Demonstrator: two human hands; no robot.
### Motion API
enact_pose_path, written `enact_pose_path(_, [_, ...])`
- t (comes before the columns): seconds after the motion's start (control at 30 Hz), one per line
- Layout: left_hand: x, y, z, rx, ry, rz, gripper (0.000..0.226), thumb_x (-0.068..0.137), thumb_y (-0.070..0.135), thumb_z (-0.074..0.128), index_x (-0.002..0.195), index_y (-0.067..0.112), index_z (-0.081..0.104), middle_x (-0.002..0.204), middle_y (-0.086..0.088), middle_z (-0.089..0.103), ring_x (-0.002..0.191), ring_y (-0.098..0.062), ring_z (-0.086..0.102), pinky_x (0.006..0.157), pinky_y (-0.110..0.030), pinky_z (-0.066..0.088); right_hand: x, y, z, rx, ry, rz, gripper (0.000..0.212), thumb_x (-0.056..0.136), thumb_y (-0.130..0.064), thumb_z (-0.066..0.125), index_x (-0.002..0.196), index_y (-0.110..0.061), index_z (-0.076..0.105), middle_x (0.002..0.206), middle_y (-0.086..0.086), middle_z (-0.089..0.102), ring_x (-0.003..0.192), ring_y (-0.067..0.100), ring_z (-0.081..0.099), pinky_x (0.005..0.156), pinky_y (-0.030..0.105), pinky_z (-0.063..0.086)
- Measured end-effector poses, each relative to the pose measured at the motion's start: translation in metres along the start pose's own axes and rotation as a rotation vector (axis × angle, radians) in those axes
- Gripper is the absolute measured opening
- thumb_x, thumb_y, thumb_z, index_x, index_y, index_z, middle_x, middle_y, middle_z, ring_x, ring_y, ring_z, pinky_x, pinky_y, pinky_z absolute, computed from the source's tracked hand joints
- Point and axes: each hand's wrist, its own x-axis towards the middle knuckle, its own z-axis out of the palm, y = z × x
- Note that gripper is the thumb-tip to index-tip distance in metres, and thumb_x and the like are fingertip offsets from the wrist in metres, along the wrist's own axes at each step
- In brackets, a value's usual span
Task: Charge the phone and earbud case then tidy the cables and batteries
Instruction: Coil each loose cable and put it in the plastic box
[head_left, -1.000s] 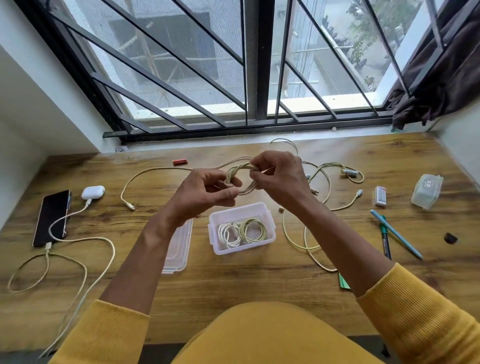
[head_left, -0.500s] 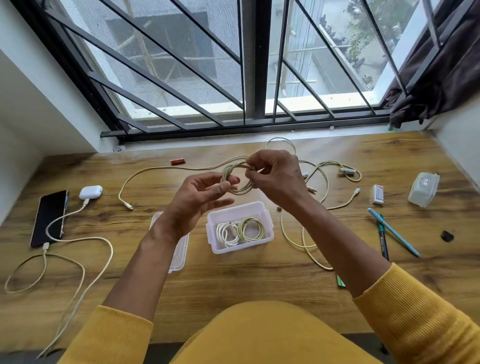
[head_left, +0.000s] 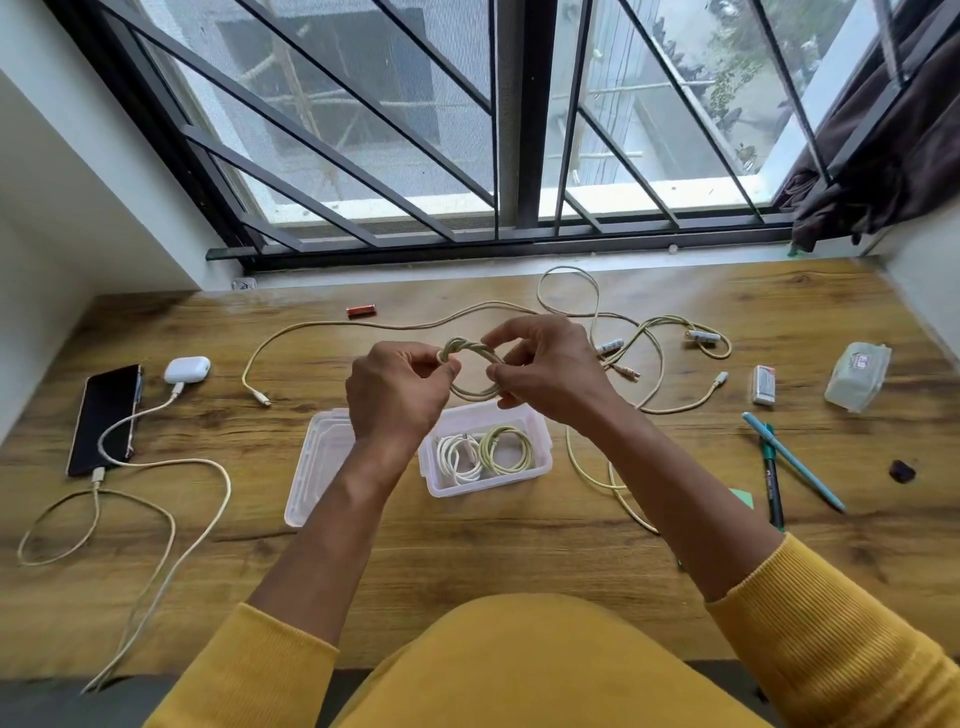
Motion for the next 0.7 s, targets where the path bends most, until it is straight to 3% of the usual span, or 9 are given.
enact_pose_path(0.1, [0.008,-0.014,0.002,-0.094,-0.246,-0.115,0.020,0.083,0.038,0.089,0.096,0.024,0.085,0.087,0.006,0.081,0.084,-0.012,0.078,0.079,-0.033,0.063,0.003,0.009,-0.004,-0.048,0.013,0.060,0.024,0.084,-0.003,0.082,0.104,-0.014,0.078,0.075,0.006,0.077,0.063,0.019,0.077,0.066,0.042,0.067])
enact_pose_path(0.17, [0.010,-0.024,0.002,-0.252,-0.427,-0.220,0.018,0.084,0.028,0.090,0.095,0.015,0.084,0.089,-0.004,0.081,0.085,-0.021,0.077,0.076,-0.037,0.065,0.004,0.017,-0.005,-0.114,0.020,0.088,0.024,0.081,-0.009,0.087,0.101,-0.018,0.078,0.076,0.001,0.078,0.066,0.015,0.077,0.069,0.042,0.067])
enact_pose_path(0.27, [0.001,-0.029,0.003,-0.322,-0.545,-0.287,0.017,0.086,0.013,0.087,0.099,0.003,0.081,0.086,-0.017,0.078,0.077,-0.022,0.073,0.072,-0.036,0.065,0.002,0.030,0.001,-0.237,-0.017,0.117,0.021,0.078,-0.016,0.090,0.095,-0.021,0.079,0.078,-0.003,0.078,0.072,0.011,0.076,0.077,0.041,0.065])
enact_pose_path(0.37, [-0.012,-0.036,0.007,-0.243,-0.528,-0.325,0.029,0.082,0.011,0.091,0.105,0.007,0.075,0.081,-0.012,0.080,0.076,-0.025,0.079,0.076,-0.042,0.066,0.001,0.043,0.012,-0.275,-0.052,0.129,0.018,0.077,-0.016,0.089,0.093,-0.019,0.081,0.079,0.000,0.078,0.070,0.015,0.076,0.076,0.042,0.065])
enact_pose_path(0.47, [-0.022,-0.043,0.013,-0.110,-0.460,-0.299,0.028,0.078,0.019,0.094,0.097,0.017,0.074,0.075,-0.003,0.079,0.069,-0.019,0.079,0.077,-0.043,0.066,-0.003,0.052,0.023,-0.326,-0.064,0.158,0.020,0.079,-0.016,0.087,0.097,-0.019,0.081,0.082,-0.001,0.077,0.066,0.012,0.075,0.071,0.034,0.065])
enact_pose_path(0.53, [-0.028,-0.043,0.015,-0.020,-0.423,-0.262,0.025,0.077,0.024,0.094,0.092,0.021,0.074,0.072,0.002,0.078,0.064,-0.015,0.077,0.075,-0.041,0.066,-0.006,0.057,0.031,-0.427,-0.041,0.113,0.023,0.079,-0.018,0.084,0.101,-0.022,0.080,0.088,-0.001,0.077,0.075,0.014,0.074,0.072,0.032,0.062])
enact_pose_path(0.7, [-0.032,-0.040,0.022,0.185,-0.369,-0.159,0.025,0.076,0.033,0.094,0.093,0.026,0.076,0.080,0.007,0.078,0.082,-0.012,0.075,0.078,-0.029,0.057,-0.009,0.067,0.047,-0.694,0.017,-0.001,0.026,0.086,-0.032,0.077,0.111,-0.032,0.074,0.097,-0.004,0.077,0.091,0.023,0.070,0.076,0.036,0.059])
